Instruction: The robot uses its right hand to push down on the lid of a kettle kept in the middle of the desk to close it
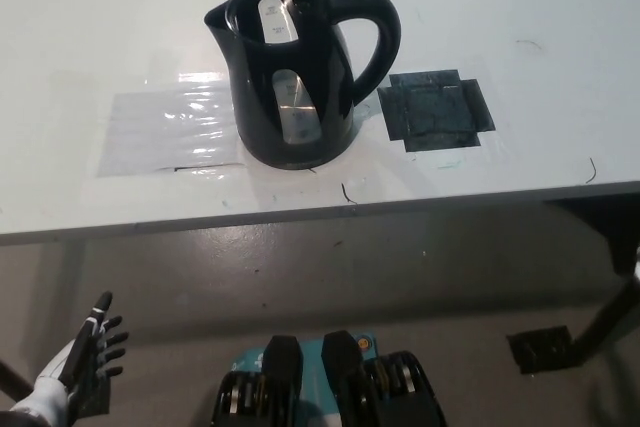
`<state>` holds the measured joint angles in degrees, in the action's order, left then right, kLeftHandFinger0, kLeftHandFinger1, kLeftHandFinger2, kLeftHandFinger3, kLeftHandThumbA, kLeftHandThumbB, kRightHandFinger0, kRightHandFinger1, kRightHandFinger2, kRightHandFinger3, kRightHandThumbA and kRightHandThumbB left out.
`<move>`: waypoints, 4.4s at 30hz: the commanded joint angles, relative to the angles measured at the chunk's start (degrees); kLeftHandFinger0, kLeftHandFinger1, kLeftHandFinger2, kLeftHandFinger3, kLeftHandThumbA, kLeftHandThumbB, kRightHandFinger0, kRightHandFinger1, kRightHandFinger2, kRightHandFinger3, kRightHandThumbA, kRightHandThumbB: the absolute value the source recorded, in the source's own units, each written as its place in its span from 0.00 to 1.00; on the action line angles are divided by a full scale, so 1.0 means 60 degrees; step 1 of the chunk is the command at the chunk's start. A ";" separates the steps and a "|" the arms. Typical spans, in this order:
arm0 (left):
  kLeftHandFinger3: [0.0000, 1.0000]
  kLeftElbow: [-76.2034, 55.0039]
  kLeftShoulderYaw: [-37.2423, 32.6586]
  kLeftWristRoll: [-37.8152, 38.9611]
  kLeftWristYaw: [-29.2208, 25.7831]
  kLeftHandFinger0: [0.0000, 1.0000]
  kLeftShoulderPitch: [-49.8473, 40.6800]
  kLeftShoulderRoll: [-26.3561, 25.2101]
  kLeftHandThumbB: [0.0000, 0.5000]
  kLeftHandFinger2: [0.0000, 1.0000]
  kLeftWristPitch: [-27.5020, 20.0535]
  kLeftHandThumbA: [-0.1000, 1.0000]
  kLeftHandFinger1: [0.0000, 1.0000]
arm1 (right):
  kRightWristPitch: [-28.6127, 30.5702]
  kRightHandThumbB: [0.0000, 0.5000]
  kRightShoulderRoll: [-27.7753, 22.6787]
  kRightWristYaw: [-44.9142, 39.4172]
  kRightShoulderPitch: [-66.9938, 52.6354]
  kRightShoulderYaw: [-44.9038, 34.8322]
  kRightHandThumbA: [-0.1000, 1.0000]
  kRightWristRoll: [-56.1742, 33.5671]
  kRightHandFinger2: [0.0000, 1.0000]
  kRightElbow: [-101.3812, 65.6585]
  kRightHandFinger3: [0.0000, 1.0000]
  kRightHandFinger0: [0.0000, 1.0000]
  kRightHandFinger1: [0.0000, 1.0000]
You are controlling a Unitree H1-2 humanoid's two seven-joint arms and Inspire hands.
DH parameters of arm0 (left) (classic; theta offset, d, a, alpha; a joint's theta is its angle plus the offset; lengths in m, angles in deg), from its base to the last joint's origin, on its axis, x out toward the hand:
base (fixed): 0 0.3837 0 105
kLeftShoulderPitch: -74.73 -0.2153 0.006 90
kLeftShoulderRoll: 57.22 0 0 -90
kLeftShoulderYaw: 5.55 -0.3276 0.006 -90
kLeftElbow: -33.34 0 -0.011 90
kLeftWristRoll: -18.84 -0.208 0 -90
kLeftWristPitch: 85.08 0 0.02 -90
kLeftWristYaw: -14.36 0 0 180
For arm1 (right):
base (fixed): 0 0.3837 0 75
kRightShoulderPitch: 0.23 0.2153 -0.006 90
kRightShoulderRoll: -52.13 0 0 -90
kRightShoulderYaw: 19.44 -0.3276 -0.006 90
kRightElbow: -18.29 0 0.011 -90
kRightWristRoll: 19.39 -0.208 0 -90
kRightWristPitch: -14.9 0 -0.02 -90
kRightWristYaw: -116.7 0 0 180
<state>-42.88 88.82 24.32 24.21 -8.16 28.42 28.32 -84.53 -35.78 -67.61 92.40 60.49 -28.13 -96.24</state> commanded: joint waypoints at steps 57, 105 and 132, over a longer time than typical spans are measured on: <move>1.00 -0.0387 0.0083 0.0010 0.0159 1.00 -0.1656 0.0291 0.20 1.00 -0.0482 1.00 1.00 | -0.2489 0.06 0.4037 0.1559 1.2398 0.2332 0.49 0.2862 1.00 0.8300 1.00 1.00 1.00; 1.00 -0.0578 -0.0062 0.0046 0.0314 1.00 -0.1336 0.0300 0.18 1.00 -0.0203 1.00 1.00 | -0.0878 0.06 0.3821 0.1634 1.0578 0.2374 0.57 0.2630 1.00 0.9306 1.00 1.00 1.00; 1.00 -0.0404 -0.0499 -0.0168 0.0293 1.00 -0.0638 0.0357 0.15 1.00 -0.0049 1.00 1.00 | 0.1395 0.07 0.5127 0.2624 1.1623 0.0588 0.36 0.1350 1.00 1.3777 1.00 1.00 1.00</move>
<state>-44.89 86.15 23.78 25.36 -13.12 31.35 28.22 -79.40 -7.79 -53.27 159.84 64.87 -17.22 -17.89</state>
